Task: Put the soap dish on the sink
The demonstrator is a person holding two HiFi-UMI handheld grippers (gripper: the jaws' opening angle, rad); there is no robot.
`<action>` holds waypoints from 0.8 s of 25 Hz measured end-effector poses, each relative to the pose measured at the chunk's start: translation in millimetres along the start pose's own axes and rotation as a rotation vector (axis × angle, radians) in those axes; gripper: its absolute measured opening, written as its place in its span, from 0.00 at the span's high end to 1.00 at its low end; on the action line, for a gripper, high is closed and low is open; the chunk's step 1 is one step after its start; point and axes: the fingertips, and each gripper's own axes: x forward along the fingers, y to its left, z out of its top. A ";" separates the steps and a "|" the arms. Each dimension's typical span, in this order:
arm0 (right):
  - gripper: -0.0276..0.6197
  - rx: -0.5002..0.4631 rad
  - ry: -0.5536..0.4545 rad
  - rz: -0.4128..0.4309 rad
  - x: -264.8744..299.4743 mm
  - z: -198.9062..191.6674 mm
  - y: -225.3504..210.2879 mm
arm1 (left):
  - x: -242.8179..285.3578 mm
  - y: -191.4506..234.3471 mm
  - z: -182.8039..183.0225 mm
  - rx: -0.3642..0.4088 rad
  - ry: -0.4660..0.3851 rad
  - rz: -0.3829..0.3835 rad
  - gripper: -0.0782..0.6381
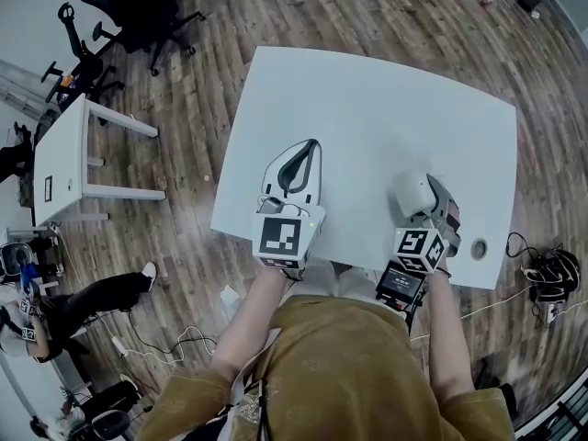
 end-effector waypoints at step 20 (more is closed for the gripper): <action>0.69 -0.348 0.078 0.012 35.1 -21.1 33.2 | -4.8 18.6 -9.9 -0.016 0.027 0.053 0.88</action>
